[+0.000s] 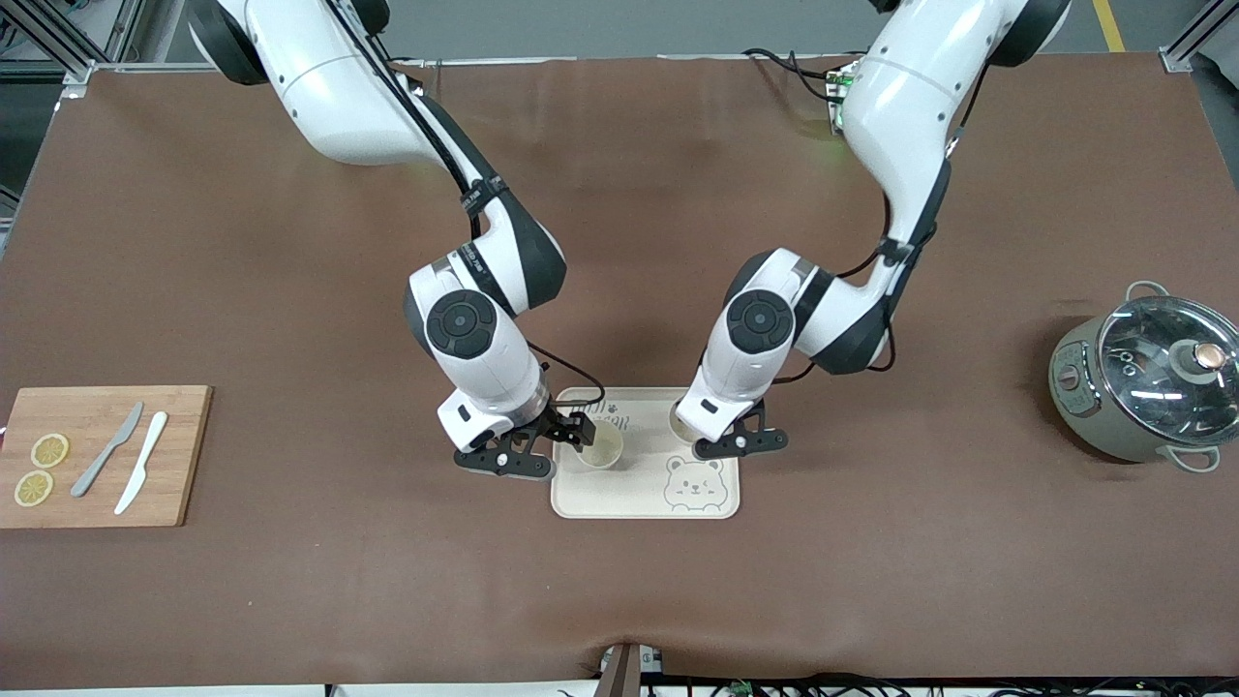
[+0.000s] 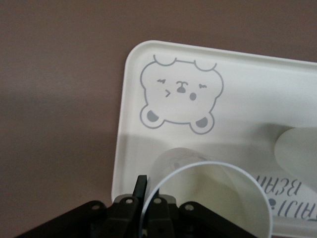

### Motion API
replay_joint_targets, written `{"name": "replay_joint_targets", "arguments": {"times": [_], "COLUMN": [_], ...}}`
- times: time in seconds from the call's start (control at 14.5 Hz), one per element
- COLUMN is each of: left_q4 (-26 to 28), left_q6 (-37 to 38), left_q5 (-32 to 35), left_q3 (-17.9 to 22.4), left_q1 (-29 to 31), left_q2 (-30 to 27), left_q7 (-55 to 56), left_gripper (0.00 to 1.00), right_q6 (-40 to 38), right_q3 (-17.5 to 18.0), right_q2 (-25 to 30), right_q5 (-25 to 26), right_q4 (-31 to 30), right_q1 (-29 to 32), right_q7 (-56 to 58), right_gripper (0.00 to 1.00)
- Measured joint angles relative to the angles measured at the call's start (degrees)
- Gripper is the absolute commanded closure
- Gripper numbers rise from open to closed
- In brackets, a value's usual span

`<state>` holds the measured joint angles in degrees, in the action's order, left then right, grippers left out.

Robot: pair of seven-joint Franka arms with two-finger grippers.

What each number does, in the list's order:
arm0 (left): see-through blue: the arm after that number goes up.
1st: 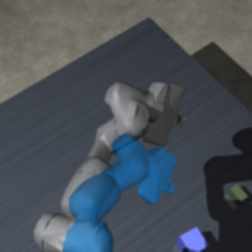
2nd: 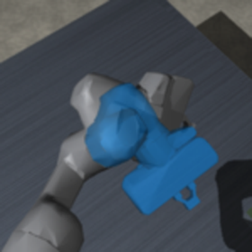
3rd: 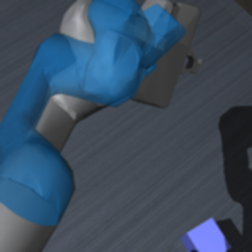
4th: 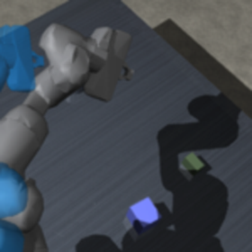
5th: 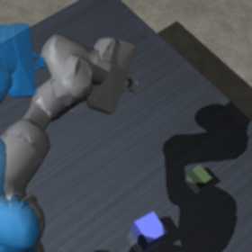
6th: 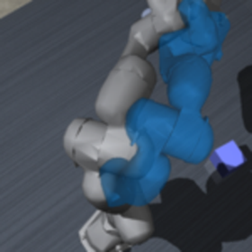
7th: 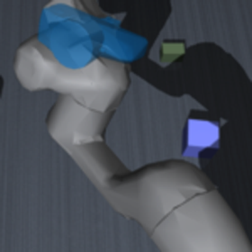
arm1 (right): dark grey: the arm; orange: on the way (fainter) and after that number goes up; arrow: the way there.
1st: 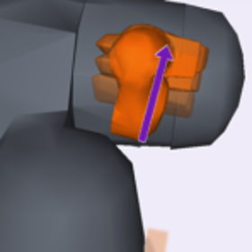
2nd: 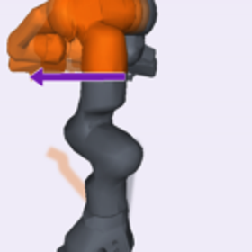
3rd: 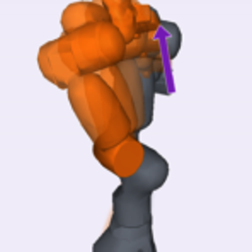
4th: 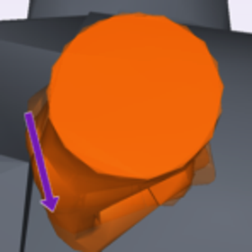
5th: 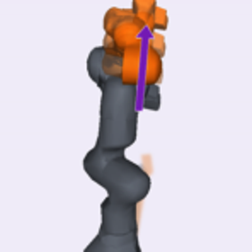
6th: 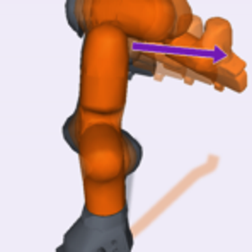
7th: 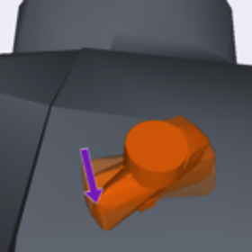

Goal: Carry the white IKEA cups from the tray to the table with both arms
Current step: 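Grasp the other white cup with the right gripper while the left lifts, then carry the cup off the tray with the left gripper toward the pot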

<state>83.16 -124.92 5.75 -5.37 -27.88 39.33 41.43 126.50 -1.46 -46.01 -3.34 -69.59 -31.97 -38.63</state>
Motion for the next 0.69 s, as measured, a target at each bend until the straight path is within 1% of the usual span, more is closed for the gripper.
{"name": "replay_joint_targets", "arguments": {"times": [0.14,0.28,0.48,0.69], "left_q4": [0.1,2.2,10.1,20.5], "left_q6": [7.6,10.3,9.7,8.9], "left_q5": [0.1,0.1,0.2,0.2], "left_q3": [0.0,0.0,0.0,0.0], "left_q1": [0.9,1.9,3.5,7.9], "left_q2": [-4.3,-8.7,-16.5,-26.2], "left_q7": [-1.8,-3.3,-5.5,-12.6], "left_gripper": [1.00,1.00,1.00,1.00], "right_q6": [0.5,0.9,1.9,2.2], "right_q3": [0.0,0.0,0.0,0.0], "right_q2": [-0.6,-1.2,-2.3,-2.8], "right_q5": [0.1,0.5,1.0,1.1], "right_q4": [0.1,0.1,0.1,0.1], "right_q1": [-0.1,-0.3,-0.6,-1.2], "right_q7": [0.0,0.0,-0.1,-0.1], "right_gripper": [0.00,0.00,0.00,0.00]}}
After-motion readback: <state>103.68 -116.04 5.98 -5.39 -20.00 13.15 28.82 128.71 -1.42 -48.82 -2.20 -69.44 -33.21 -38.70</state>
